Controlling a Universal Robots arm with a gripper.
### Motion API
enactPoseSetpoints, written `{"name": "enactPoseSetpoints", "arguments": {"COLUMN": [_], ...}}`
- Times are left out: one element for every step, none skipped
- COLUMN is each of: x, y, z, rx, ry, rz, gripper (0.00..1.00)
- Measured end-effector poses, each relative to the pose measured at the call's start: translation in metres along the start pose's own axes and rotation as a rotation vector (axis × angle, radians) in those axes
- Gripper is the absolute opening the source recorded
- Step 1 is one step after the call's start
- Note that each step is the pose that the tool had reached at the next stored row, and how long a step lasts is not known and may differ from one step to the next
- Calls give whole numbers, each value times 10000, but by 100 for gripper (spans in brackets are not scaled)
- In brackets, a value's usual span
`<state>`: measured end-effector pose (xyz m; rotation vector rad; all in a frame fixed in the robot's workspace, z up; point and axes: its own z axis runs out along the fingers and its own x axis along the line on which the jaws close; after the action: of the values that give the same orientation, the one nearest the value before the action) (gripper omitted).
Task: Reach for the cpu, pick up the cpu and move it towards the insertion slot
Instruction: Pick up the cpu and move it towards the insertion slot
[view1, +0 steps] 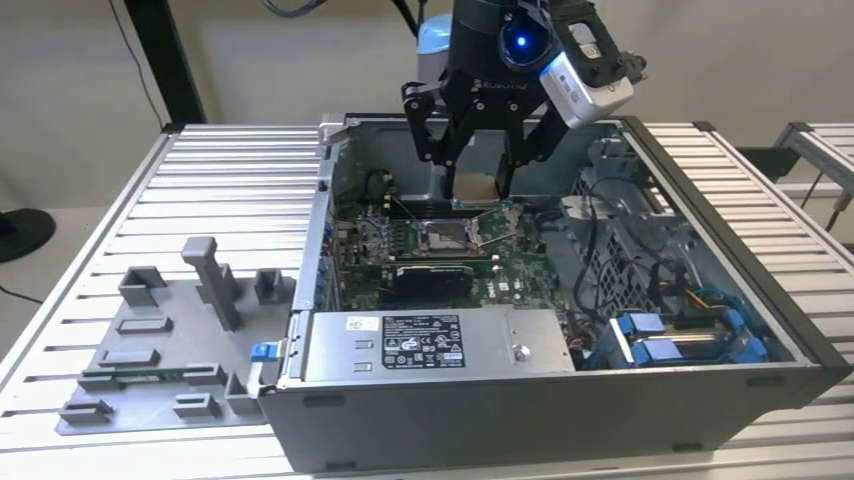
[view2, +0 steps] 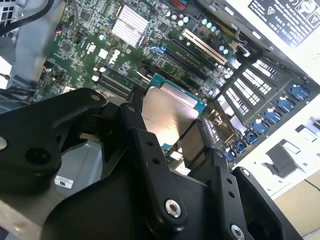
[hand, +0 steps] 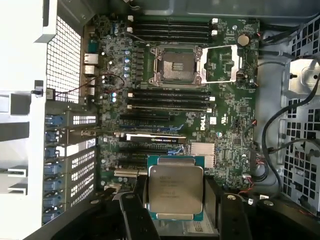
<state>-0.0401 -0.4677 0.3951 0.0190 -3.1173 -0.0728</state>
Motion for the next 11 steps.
{"name": "enactPoseSetpoints", "arguments": {"x": [0,0,0,0,0,-1,-1,0,0,-1,-1], "y": [0,0,0,0,1,3,7,11,18,29,41], "z": [0,0,0,0,1,1,1,1,2,3,4], "rx": [0,0,0,-1,-2,-1,0,0,-1,-1,0], "ry": [1,2,4,3,3,3,3,4,3,3,3], "rz": [0,0,0,0,0,-1,-1,0,0,0,0], "gripper": [0,0,0,0,0,0,0,0,0,0,0]}}
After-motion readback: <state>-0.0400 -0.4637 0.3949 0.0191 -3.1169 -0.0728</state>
